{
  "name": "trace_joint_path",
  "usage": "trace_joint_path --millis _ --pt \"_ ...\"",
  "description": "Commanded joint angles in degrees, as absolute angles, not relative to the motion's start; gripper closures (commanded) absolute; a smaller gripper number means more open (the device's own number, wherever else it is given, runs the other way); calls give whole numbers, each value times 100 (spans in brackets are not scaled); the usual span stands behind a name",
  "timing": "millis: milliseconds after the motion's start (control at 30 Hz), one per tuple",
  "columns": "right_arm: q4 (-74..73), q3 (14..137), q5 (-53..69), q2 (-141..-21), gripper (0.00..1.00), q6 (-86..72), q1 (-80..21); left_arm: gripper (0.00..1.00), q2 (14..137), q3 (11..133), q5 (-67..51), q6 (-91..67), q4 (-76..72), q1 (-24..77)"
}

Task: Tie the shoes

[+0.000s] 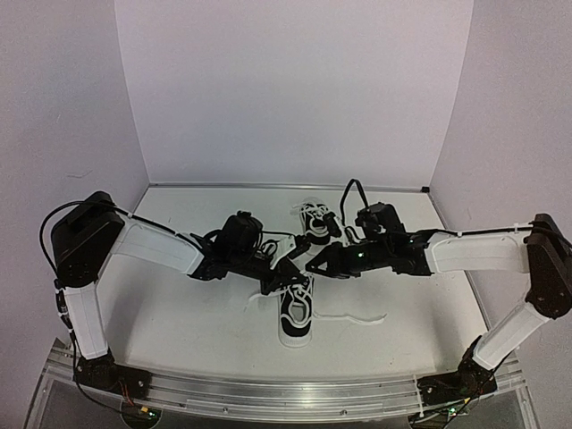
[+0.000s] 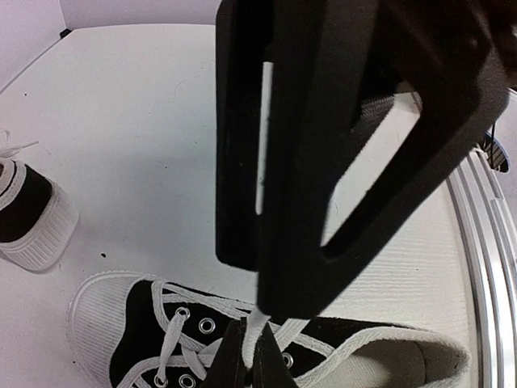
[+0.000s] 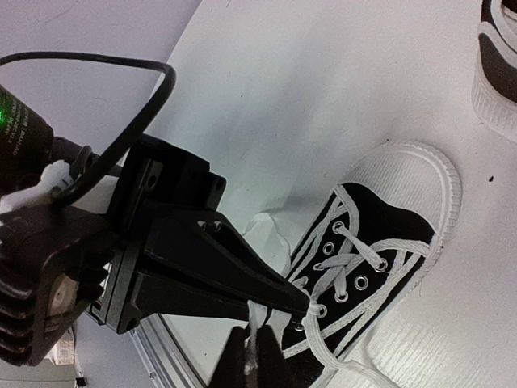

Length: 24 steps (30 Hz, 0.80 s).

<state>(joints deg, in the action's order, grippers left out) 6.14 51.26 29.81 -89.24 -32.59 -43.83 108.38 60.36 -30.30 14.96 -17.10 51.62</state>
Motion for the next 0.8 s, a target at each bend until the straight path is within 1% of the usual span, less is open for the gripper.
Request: trace_joint_path --millis 0,33,67,100,167,267,367,467,600,767 --pt "358 5038 2671 -8436 64 -3272 -4412 100 10789 6164 -3070 1495 -2041 5196" --pt "183 4982 2503 -8274 54 -3277 -4408 100 10780 6135 -3054 1494 -2051 5195" --pt "-49 4900 2316 -8088 47 -3275 -4398 100 10761 6108 -3039 1493 -2077 5194" --pt "-291 4820 2131 -7924 43 -3285 -4383 100 10746 6086 -3038 1487 -2097 5194" --pt "-794 4673 1777 -7580 39 -3317 -4359 100 10720 6067 -3044 1472 -2117 5193" --pt "-1778 4598 1126 -7289 35 -3551 -4353 100 10696 6052 -3059 1467 -2133 5193" --pt "-1952 4064 964 -6952 36 -4351 -4351 100 10676 6048 -3067 1449 -2177 5194" --pt "-1984 3490 677 -6617 39 -4962 -4353 100 10688 6051 -3106 1426 -2224 5194" --pt "-2209 3083 260 -6332 42 -5342 -4368 100 10696 6022 -3118 1417 -2280 5194" --pt "-2241 2938 231 -6688 44 -5573 -4368 100 10712 5994 -3093 1429 -2324 5194"
